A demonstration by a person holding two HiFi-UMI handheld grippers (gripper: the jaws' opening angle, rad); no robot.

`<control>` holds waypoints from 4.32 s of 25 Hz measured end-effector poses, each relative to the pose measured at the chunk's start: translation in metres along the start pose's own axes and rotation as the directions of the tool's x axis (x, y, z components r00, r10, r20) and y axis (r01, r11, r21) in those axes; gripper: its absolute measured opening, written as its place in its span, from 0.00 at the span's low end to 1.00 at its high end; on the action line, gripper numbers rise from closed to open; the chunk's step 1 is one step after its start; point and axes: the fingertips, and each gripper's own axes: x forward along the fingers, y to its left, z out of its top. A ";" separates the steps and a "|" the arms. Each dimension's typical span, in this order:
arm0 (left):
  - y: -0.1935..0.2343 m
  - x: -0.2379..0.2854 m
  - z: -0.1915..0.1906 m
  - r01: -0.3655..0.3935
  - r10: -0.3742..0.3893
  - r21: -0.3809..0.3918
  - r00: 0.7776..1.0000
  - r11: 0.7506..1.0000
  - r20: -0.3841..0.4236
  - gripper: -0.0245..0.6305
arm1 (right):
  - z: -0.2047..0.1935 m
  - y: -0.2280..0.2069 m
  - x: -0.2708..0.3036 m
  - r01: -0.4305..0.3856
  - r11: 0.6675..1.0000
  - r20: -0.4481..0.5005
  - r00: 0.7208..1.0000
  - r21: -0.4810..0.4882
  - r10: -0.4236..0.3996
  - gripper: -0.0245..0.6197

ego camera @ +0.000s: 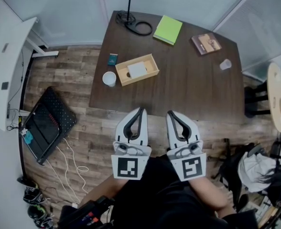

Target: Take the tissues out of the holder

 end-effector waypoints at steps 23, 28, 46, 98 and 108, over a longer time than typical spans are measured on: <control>-0.015 -0.011 0.008 -0.036 0.035 0.027 0.999 0.999 0.017 0.04 | 0.007 -0.013 -0.010 0.015 0.999 0.055 0.998 0.043 -0.017 0.05; -0.007 -0.010 0.004 -0.020 0.020 0.014 1.000 1.000 0.008 0.04 | -0.001 -0.010 -0.009 0.029 0.998 0.042 0.999 0.058 -0.031 0.05; 0.044 -0.013 -0.002 -0.070 0.070 0.020 0.997 0.997 -0.023 0.04 | -0.021 0.006 0.026 -0.001 0.996 -0.025 1.000 0.088 0.003 0.05; 0.060 0.163 -0.011 -0.145 0.147 0.059 0.988 0.988 -0.041 0.04 | -0.037 -0.149 0.158 -0.099 0.970 0.019 0.995 0.222 0.097 0.05; 0.067 0.188 -0.031 -0.197 0.202 0.056 0.974 0.979 -0.104 0.04 | -0.052 -0.154 0.183 -0.191 0.950 0.057 0.981 0.246 0.183 0.05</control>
